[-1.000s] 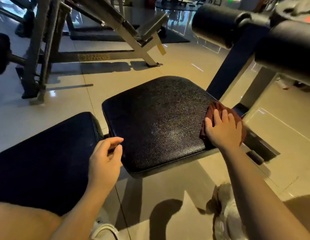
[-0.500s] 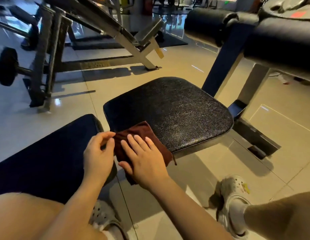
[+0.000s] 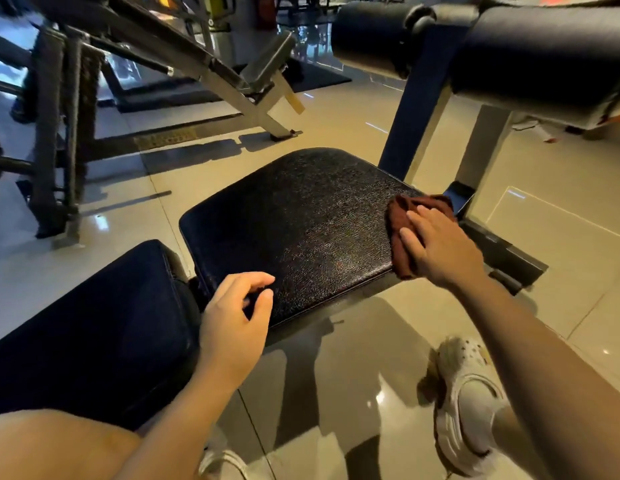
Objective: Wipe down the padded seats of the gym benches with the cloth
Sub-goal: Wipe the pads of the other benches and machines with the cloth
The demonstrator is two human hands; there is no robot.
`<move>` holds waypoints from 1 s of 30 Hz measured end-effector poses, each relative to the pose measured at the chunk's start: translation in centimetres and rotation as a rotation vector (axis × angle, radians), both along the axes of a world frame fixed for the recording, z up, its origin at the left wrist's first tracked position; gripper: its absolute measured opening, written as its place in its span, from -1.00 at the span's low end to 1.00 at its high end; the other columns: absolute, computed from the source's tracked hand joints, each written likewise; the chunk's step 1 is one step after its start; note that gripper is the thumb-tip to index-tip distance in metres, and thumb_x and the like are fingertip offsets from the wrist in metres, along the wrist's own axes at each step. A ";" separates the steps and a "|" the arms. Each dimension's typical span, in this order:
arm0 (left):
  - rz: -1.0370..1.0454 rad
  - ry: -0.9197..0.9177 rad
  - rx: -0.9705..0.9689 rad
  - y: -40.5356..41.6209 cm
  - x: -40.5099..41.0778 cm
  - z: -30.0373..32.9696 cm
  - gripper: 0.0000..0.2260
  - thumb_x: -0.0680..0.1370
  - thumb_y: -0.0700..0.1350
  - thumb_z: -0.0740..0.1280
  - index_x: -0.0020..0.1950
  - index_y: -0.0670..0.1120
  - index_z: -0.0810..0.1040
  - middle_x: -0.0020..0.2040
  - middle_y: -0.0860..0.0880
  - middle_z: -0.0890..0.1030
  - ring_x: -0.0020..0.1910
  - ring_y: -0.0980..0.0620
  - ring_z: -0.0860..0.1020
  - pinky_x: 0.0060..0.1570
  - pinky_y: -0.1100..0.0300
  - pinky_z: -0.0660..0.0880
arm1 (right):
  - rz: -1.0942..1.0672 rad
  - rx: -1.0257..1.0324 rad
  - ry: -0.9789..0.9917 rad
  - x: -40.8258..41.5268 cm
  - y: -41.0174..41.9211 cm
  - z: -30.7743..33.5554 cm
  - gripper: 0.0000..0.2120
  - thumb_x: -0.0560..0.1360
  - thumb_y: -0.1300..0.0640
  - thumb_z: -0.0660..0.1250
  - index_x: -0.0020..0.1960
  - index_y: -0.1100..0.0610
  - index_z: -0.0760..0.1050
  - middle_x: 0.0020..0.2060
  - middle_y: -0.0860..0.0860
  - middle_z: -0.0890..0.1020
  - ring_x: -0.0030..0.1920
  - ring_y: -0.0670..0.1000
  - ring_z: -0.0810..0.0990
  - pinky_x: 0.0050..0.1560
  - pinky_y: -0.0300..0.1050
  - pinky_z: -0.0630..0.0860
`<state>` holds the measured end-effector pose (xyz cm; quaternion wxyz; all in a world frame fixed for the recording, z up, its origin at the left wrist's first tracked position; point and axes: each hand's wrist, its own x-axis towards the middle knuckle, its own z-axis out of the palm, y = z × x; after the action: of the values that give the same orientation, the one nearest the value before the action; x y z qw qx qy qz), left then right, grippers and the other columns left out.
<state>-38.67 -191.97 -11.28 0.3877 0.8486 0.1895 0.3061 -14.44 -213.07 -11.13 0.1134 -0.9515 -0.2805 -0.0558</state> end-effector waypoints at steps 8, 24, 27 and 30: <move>-0.148 0.115 0.170 -1.6 9.9 3.5 -0.82 0.58 -0.17 0.31 0.17 -0.05 0.57 0.09 0.03 0.56 0.07 0.12 0.50 0.10 0.31 0.43 | 0.007 0.152 -0.021 -2.6 2.0 -0.7 -0.53 0.63 -0.05 -0.05 0.44 0.07 0.37 0.48 0.04 0.34 0.48 0.07 0.22 0.49 0.06 0.01; -0.014 0.470 0.250 -0.1 11.6 3.5 -0.83 0.53 -0.04 0.39 0.12 0.07 0.60 0.01 0.09 0.58 -0.03 0.12 0.52 0.01 0.19 0.45 | 0.515 0.115 -0.058 -10.8 6.3 -1.8 -0.57 0.57 -0.08 0.06 0.31 0.05 0.51 0.30 -0.02 0.55 0.34 0.02 0.46 0.39 0.04 0.35; 0.094 0.479 0.230 -0.3 10.5 3.5 -0.82 0.55 -0.03 0.37 0.15 0.07 0.59 0.05 0.07 0.58 0.01 0.09 0.52 0.03 0.13 0.48 | 0.517 0.089 -0.093 -10.0 6.4 -1.9 -0.53 0.56 -0.18 0.06 0.31 0.00 0.53 0.31 -0.03 0.55 0.34 0.03 0.47 0.37 0.09 0.37; 0.179 0.415 0.152 -0.6 8.9 3.6 -0.83 0.56 -0.01 0.35 0.14 0.08 0.61 0.05 0.10 0.59 0.06 0.07 0.54 0.08 0.06 0.49 | 0.430 0.029 -0.089 -8.0 6.5 -1.4 -0.45 0.56 -0.23 0.00 0.30 0.00 0.56 0.28 0.01 0.58 0.31 0.05 0.52 0.33 0.12 0.39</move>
<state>-29.79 -192.55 -7.72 0.2465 0.8999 0.3161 0.1717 -22.48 -206.56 -12.49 0.1241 -0.8647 -0.4808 -0.0762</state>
